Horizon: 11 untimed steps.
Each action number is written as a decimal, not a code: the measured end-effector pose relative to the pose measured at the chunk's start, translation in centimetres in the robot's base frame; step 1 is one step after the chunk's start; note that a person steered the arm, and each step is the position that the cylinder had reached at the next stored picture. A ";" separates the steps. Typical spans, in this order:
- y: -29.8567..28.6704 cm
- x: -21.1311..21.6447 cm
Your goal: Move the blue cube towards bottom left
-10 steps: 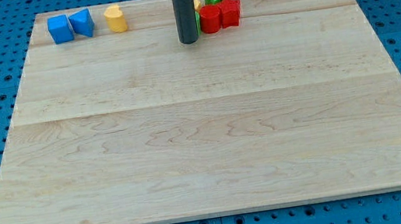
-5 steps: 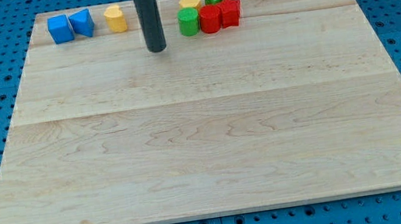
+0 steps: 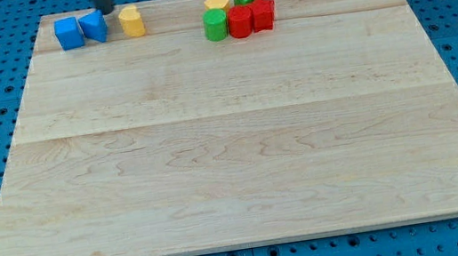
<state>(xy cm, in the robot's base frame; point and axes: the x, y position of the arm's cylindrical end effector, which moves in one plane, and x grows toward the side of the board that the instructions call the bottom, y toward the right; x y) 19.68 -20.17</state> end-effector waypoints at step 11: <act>1.6 20.3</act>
